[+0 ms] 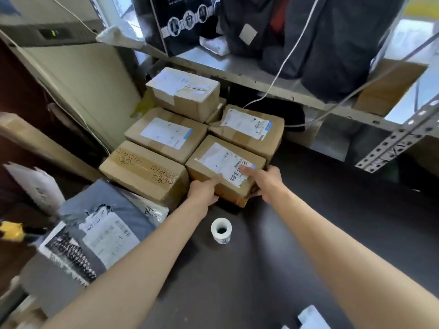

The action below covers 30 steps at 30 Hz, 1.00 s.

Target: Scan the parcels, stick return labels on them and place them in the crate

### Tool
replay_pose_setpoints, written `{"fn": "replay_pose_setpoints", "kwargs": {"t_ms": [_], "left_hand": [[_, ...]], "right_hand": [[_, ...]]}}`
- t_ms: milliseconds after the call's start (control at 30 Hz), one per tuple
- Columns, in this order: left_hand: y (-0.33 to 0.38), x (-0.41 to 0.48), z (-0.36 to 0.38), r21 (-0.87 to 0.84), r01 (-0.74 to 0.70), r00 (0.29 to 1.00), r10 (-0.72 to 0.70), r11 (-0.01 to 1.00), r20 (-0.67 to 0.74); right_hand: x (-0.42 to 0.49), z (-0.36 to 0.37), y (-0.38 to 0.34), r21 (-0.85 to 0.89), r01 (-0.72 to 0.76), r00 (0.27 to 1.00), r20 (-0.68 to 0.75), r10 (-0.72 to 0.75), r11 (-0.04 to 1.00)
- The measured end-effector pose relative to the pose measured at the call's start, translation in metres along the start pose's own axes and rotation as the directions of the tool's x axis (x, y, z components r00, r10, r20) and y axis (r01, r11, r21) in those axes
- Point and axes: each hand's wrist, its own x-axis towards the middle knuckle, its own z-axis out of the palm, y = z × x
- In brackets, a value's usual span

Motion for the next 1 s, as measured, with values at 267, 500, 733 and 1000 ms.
{"fn": "replay_pose_setpoints", "kwargs": {"t_ms": [267,500,733,1000], "left_hand": [[-0.006,-0.046,-0.001,-0.015,-0.045,0.979,0.047,0.999,0.197],[-0.046,-0.131,0.020,0.102,-0.142,0.862,0.072,0.985,0.502],[-0.095,-0.196,0.043,0.308,-0.377,0.759,0.101,0.874,0.643],[-0.143,-0.247,0.086,0.297,-0.630,0.507,0.091,0.718,0.857]], "right_hand": [[-0.068,-0.044,0.014,0.197,0.057,0.998,-0.049,-0.048,0.979],[-0.194,-0.119,0.061,0.323,0.229,0.954,-0.264,-0.145,0.918],[-0.312,-0.209,0.135,0.265,0.324,0.845,-0.512,-0.151,0.908],[-0.360,-0.285,0.172,-0.001,0.266,0.818,-0.530,-0.226,0.964]]}}
